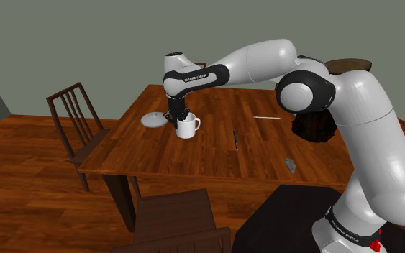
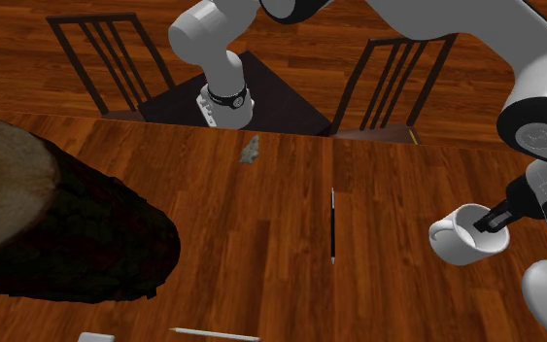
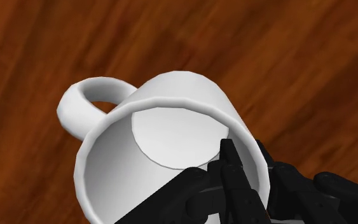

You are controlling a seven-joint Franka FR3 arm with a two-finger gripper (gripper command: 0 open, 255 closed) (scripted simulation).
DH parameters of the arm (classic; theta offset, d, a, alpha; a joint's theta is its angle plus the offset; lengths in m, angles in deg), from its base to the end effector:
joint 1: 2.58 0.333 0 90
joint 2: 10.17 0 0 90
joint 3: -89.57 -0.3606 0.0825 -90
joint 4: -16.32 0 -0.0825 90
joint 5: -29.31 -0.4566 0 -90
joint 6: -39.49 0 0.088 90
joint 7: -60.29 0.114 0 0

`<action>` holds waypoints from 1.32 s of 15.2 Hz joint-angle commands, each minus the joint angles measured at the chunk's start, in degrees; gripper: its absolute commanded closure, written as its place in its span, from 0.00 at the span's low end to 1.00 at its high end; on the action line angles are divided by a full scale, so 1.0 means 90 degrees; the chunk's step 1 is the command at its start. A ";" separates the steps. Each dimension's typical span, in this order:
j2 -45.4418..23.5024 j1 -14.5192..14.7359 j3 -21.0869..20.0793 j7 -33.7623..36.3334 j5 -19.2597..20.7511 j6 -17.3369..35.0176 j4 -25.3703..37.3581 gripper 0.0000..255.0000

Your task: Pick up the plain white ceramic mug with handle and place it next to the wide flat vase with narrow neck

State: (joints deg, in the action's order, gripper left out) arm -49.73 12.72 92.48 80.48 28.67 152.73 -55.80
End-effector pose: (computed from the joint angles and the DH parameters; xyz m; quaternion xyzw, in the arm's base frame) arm 0.8171 0.1910 0.3554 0.9978 -0.0641 0.0165 0.0066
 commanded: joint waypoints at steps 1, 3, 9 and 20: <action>0.0002 0.0000 0.0000 0.0000 0.0000 0.0004 -0.0002 1.00; 0.0003 0.0000 0.0000 -0.0001 0.0000 0.0005 -0.0003 0.00; 0.0068 0.0002 0.0002 0.0001 0.0003 -0.0168 0.0104 0.00; 0.0203 0.0006 0.0005 0.0005 0.0008 -0.0677 0.0479 0.00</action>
